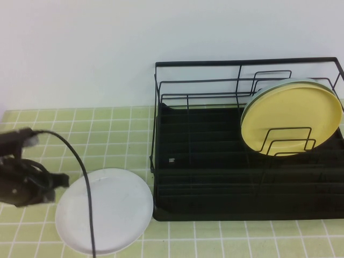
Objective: Place plate on rack
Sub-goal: Pick up the plate from the table
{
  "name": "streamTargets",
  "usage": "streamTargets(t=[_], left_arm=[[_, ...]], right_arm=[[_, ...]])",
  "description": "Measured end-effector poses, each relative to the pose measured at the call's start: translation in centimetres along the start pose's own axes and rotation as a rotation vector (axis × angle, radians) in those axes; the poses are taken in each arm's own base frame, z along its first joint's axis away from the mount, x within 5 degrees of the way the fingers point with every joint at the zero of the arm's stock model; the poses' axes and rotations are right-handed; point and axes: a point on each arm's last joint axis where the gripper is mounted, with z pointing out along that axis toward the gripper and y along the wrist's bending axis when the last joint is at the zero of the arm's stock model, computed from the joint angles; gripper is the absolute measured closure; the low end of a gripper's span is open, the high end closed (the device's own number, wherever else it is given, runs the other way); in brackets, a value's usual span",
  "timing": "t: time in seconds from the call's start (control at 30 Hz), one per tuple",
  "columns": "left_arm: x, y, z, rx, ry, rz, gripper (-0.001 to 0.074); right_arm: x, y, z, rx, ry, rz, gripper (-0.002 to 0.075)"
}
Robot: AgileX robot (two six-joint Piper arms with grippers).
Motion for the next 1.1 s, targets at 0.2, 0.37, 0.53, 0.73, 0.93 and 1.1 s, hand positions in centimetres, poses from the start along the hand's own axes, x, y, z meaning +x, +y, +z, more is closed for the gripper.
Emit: streamTargets(t=[0.2, 0.37, 0.53, 0.73, 0.93, 1.1], left_arm=[[-0.8, 0.0, -4.4, -0.039, -0.158, 0.012, 0.0736], [-0.5, 0.0, -6.0, -0.035, -0.167, 0.018, 0.0736], [0.0, -0.1, -4.3, 0.011, -0.063, -0.038, 0.0736], [0.5, 0.2, -1.2, 0.031, 0.059, -0.083, 0.0631], [0.5, 0.7, 0.7, 0.017, 0.080, -0.104, 0.0402], [0.1, 0.9, 1.4, 0.017, 0.040, -0.117, 0.0467]], right_arm=[[0.0, 0.0, 0.0, -0.003, -0.004, 0.002, 0.0728], [0.0, 0.0, 0.0, -0.004, -0.005, 0.000, 0.0728], [-0.1, 0.1, 0.0, -0.008, -0.012, 0.002, 0.0728], [-0.2, 0.2, 0.0, -0.018, -0.026, 0.010, 0.0728], [-0.2, 0.2, 0.0, -0.020, -0.029, 0.011, 0.0728], [-0.3, 0.2, 0.0, -0.020, -0.029, 0.012, 0.0728]])
